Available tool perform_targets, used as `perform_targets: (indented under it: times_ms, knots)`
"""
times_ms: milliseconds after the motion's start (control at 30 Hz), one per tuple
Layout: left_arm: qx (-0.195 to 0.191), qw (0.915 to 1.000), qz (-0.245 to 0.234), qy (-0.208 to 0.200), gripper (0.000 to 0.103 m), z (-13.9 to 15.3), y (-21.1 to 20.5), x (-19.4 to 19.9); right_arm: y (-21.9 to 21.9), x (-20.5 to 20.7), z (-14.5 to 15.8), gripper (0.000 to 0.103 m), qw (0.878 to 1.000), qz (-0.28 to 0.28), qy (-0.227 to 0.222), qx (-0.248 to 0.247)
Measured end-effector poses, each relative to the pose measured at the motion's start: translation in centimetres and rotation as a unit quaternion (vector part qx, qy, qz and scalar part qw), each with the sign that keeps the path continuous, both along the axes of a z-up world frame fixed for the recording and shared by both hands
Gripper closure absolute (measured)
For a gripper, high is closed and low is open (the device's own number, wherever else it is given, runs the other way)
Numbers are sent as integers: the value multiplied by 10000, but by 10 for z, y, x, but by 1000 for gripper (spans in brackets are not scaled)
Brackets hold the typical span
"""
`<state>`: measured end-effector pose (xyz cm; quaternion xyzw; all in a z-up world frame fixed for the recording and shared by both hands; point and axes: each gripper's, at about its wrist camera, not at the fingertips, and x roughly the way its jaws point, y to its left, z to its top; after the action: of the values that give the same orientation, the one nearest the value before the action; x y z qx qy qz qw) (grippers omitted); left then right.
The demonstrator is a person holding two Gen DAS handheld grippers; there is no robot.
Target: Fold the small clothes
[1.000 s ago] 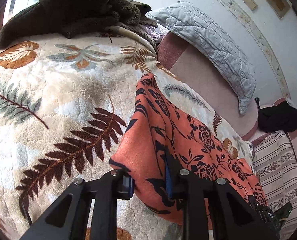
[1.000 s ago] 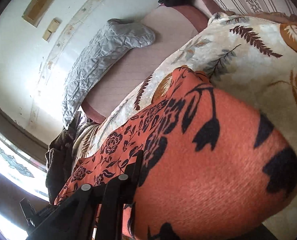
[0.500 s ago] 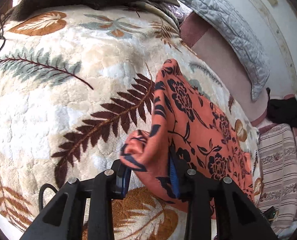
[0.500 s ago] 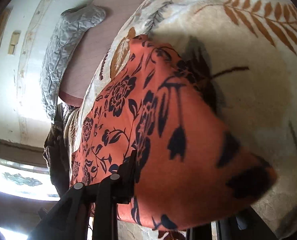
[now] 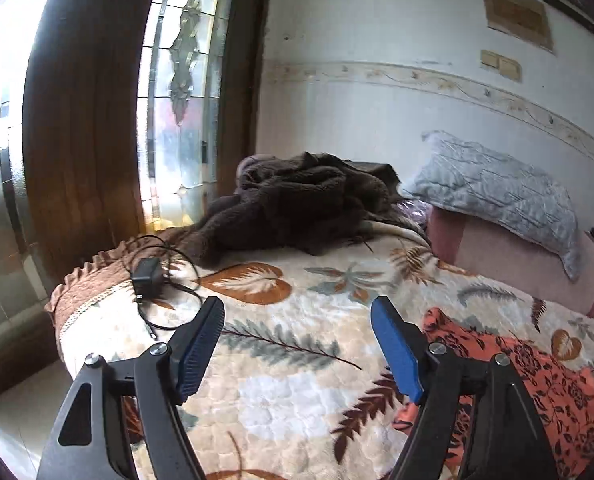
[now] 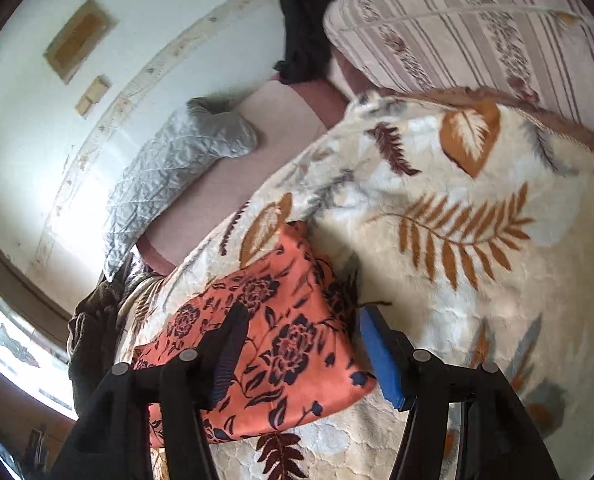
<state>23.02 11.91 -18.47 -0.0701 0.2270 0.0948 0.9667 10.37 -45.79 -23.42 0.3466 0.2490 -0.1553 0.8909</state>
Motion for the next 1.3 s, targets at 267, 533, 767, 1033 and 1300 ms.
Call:
perform_targets:
  times_ms: [267, 533, 767, 1033, 1300]
  knots:
    - [-14, 9832, -1487, 1062, 26, -43, -110, 42, 53, 72, -27, 43, 9924, 1167, 387, -53]
    - [780, 9516, -1291, 2679, 26, -116, -152, 81, 36, 95, -83, 50, 9839, 1025, 1301, 670]
    - [738, 9564, -1571, 2348, 25, -105, -165, 70, 12, 124, -63, 50, 9876, 922, 988, 795]
    - [804, 9455, -2126, 2334, 24, -108, -201, 70, -25, 205, -54, 50, 9890, 902, 999, 614]
    - [1188, 9361, -2108, 2552, 8, -130, -222, 78, -84, 243, -92, 50, 9870, 419, 1181, 1003]
